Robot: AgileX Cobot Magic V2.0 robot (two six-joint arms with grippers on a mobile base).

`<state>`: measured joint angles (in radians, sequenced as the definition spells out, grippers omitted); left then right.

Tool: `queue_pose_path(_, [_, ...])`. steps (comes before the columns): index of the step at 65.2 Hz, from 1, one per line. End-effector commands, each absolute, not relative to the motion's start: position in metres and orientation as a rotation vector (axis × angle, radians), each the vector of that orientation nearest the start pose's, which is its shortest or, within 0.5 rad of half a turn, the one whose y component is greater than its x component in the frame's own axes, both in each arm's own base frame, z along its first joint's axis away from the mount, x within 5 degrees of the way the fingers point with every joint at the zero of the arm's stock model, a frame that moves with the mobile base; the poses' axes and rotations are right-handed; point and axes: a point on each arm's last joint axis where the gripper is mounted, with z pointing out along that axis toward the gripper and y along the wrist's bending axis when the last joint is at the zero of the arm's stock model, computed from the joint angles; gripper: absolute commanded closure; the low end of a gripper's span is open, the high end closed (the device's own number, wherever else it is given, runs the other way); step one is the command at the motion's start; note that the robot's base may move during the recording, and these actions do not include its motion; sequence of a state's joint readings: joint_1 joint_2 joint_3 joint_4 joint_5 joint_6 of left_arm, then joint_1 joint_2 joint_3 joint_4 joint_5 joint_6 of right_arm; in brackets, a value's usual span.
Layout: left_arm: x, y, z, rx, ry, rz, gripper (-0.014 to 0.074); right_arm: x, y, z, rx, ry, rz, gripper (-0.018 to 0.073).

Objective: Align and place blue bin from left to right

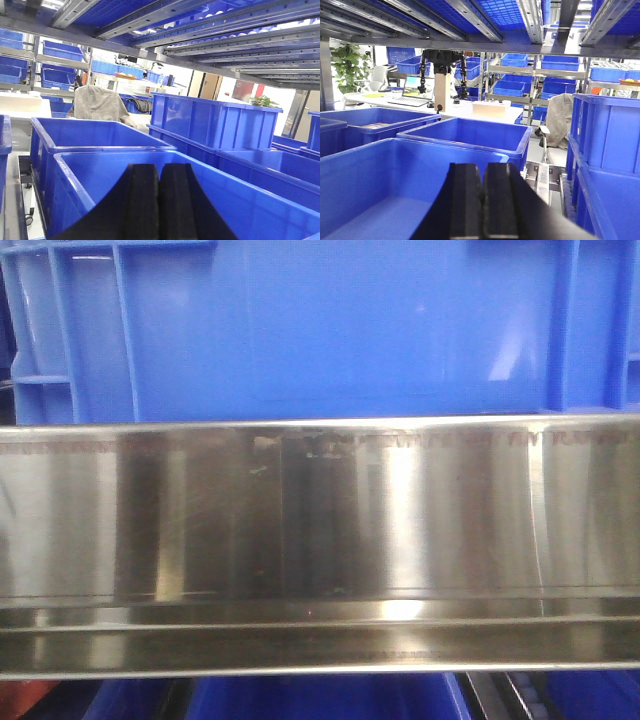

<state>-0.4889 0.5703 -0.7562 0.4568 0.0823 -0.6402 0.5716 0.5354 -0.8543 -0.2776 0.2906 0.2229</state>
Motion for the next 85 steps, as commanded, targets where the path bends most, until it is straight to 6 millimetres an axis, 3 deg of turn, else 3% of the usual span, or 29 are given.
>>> queue_pose_path(1, [0.0944,-0.0481,0.4164,0.194,1.358,-0.547,0.0707,0.0769,0.0412,0.4318,-0.387,1.384,0.365,0.0639])
queue_pose_path(85, [0.0944,-0.0481,0.4164,0.194,1.358,-0.547,0.0707,0.0769,0.0412,0.4318,-0.387,1.384,0.365,0.0639])
